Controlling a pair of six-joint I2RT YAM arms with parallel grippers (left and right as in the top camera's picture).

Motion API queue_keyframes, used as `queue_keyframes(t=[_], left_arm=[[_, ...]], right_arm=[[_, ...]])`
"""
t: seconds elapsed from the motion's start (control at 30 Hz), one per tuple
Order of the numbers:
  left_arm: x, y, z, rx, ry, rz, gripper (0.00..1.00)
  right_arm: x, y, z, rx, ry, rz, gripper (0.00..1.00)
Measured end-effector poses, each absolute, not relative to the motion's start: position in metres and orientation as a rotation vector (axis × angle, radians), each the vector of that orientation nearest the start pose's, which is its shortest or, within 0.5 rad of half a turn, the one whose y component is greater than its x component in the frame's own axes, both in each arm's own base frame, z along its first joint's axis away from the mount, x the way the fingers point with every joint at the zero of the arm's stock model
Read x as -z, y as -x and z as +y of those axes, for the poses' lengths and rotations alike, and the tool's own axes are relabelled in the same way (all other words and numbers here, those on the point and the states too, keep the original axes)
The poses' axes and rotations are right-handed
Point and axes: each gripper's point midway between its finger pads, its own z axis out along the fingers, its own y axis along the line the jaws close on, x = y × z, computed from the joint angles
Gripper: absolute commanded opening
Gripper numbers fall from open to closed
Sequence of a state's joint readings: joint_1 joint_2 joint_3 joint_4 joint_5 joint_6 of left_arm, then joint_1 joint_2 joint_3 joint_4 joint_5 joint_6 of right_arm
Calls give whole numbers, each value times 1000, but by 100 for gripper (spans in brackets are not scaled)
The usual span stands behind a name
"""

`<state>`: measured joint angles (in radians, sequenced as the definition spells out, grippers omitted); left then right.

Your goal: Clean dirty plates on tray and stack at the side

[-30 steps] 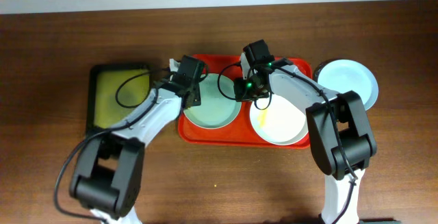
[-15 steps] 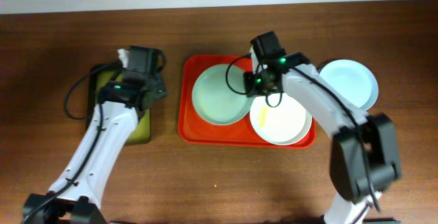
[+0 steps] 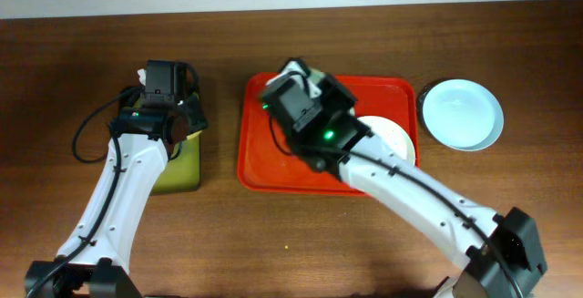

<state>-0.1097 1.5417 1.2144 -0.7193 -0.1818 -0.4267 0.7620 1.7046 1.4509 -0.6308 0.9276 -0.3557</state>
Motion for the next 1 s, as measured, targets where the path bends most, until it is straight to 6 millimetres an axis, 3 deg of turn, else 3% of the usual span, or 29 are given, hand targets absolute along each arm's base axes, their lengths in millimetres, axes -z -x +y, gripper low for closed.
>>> queue_keyframes(t=[0.17,0.3,0.37,0.57,0.73,0.9,1.0], left_arm=[[-145,-386,-12,-40,470,2550,0],[-144,-385,-12,-42,471,2552,0],[-144,-385,-12,-42,471,2555,0],[-142,-381,-12,-45,471,2574,0],[-142,-381,-12,-44,470,2574,0],[-142,-381,-12,-44,470,2574,0],[-142,-381,-12,-45,471,2574,0]], right_arm=[[-285,-388,225,1121,873,1768,4],[-292,-383,225,1154,825,1755,4],[-286,-380,218,1125,769,1794,4],[-233,-369,193,908,661,2055,4],[-239,-373,182,923,550,2049,4],[-195,-375,197,638,627,2249,4],[-170,-393,179,434,500,2404,4]])
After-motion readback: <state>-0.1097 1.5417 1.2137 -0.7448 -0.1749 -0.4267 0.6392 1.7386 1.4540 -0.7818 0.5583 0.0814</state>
